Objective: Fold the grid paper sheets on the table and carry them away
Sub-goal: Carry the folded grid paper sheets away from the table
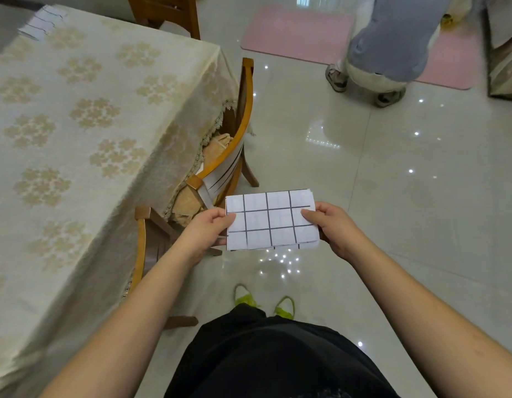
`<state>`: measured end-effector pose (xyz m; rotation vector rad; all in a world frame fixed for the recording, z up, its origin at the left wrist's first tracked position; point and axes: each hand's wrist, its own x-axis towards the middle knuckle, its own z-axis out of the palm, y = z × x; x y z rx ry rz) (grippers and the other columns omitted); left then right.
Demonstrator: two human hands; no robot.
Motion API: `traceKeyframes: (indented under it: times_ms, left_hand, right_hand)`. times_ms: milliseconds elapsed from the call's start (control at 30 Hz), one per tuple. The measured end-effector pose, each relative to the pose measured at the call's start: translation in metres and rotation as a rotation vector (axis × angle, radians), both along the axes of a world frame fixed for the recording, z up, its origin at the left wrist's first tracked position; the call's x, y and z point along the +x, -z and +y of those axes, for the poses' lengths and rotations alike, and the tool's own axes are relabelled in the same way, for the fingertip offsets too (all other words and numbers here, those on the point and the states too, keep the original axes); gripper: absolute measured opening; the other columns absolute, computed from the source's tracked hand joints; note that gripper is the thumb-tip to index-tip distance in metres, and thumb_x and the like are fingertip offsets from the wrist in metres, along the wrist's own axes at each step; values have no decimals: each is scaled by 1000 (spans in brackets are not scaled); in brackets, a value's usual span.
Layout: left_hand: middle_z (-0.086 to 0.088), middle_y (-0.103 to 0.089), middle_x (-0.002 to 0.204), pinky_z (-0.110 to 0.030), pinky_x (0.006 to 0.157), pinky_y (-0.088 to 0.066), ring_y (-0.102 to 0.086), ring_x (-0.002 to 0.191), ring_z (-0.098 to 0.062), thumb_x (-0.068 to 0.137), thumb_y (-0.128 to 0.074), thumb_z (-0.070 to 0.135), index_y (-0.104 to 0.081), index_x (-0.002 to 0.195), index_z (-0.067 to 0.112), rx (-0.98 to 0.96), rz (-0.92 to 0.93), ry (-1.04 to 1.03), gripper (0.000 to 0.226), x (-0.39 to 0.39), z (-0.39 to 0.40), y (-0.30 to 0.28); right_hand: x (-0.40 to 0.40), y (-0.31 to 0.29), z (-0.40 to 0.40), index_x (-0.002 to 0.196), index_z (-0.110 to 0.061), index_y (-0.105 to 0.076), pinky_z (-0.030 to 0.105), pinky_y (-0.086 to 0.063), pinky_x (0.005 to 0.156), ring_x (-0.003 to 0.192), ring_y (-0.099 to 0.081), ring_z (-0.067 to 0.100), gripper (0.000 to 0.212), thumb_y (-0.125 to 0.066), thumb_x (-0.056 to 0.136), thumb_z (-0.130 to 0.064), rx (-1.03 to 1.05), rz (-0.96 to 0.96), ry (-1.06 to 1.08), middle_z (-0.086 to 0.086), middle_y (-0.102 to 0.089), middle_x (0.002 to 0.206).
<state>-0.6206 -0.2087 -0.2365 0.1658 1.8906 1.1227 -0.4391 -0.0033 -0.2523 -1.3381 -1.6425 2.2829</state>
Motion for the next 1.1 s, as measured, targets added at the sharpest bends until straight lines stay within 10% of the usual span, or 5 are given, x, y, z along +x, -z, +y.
traceKeyframes:
  times_ms: [400, 667, 1100]
  left_hand:
    - [-8, -69, 81, -19, 53, -50, -64, 65, -12, 95, -59, 17, -60, 97, 3, 112, 1, -115, 14, -74, 27, -2]
    - [-10, -74, 97, -48, 85, -53, -70, 93, -31, 96, -57, 28, -64, 102, 10, 74, 49, -229, 19, -143, 25, -12]
    - [-3, -72, 95, -30, 68, -52, -69, 86, -18, 98, -53, 24, -63, 102, 14, 108, 86, -651, 15, -170, 21, -18]
  right_hand:
    - [-92, -14, 39, 106, -4, -64, 31, -55, 70, 83, -70, 22, 17, -61, 92, -13, 67, -3, -89, 11, -73, 98]
    - [-189, -33, 55, 107, -4, -65, 40, -58, 84, 92, -71, 29, 18, -62, 91, -12, 147, -5, -219, 13, -74, 100]
    - [-313, -42, 74, 99, -10, -66, 39, -59, 80, 88, -71, 24, 9, -62, 92, -15, 189, 40, -574, 10, -74, 98]
